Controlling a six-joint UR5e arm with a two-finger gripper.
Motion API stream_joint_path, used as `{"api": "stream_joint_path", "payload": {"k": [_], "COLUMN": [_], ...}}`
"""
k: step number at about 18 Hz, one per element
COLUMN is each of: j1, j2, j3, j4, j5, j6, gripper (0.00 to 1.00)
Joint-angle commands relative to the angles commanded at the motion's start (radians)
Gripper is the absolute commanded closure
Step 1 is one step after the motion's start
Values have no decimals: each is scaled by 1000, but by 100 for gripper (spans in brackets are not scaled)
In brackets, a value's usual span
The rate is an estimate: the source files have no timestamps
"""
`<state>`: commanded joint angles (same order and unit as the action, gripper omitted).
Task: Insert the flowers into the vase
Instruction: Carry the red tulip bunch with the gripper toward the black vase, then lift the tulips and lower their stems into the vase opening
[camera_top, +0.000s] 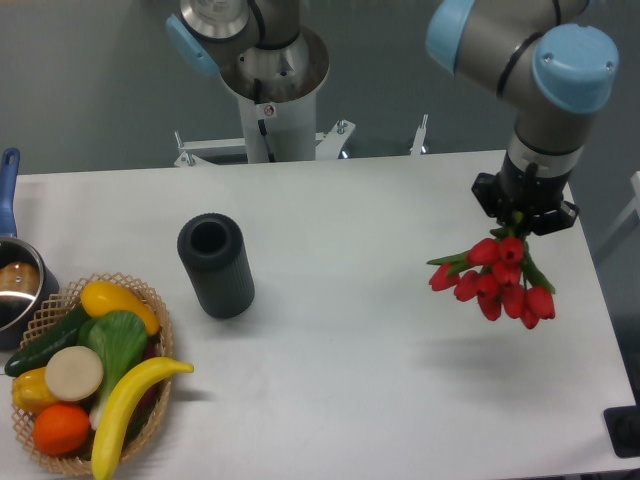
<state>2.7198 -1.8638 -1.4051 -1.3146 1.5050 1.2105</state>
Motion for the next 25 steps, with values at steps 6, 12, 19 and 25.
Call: {"api": "stream_joint_path", "payload": {"k": [6,12,19,25], "j1": [-66,-84,-147,-150], "j2": [68,100,100,175], "j3": [-6,-9,-29,-151], "j4": [9,118,129,224], "j5": [-182,-466,-831,-1037], "j6": [-107,-225,-253,-253], "gripper": [100,100,100,100]}}
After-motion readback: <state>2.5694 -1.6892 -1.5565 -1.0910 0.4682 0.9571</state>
